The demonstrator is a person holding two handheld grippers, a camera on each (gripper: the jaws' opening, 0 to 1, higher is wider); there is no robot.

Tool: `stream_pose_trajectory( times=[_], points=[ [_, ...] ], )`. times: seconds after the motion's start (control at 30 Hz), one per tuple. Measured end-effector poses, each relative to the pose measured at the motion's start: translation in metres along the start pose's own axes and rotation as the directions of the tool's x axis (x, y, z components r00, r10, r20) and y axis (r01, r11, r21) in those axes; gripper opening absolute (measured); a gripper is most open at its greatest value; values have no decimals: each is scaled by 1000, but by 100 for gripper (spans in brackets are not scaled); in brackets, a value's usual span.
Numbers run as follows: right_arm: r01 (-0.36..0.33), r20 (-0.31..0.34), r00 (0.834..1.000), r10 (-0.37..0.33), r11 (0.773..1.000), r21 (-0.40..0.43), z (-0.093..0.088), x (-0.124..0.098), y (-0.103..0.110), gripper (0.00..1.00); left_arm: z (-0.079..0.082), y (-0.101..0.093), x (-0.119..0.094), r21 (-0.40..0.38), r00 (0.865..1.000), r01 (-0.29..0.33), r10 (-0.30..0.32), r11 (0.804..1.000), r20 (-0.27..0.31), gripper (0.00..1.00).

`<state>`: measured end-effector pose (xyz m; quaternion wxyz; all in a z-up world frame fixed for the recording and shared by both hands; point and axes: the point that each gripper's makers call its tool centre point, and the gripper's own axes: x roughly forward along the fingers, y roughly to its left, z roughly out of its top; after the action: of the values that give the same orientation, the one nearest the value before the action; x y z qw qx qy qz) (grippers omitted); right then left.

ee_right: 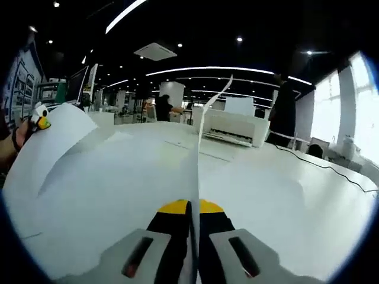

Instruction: Organize the stack of printing papers by aligning and flattening the scattered papers on the table

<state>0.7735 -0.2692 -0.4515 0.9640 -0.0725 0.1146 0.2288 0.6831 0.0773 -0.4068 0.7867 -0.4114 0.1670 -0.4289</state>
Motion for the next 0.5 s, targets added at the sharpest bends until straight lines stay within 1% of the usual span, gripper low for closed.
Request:
stream_pose_trajectory(
  times=[0.07,0.13,0.27,0.37,0.5],
  points=[
    [-3,6,1000,3,1000,18,2,-1,0,0,0,0,0,-1,1000,1,-1,1000,0,6],
    [-10,21,1000,10,1000,25,6,-5,4,0,-1,-1,0,-3,1000,3,-3,1000,-1,6],
    [-26,48,999,25,999,26,17,-8,10,0,-1,-1,0,-6,1000,5,-5,1000,1,6],
    [-39,66,997,38,999,23,25,-13,18,0,-1,-1,0,-7,1000,6,-6,1000,2,6],
    [-61,88,995,56,997,53,32,-17,21,0,-1,-1,0,-7,1000,5,-5,1000,3,6]
  ],
)
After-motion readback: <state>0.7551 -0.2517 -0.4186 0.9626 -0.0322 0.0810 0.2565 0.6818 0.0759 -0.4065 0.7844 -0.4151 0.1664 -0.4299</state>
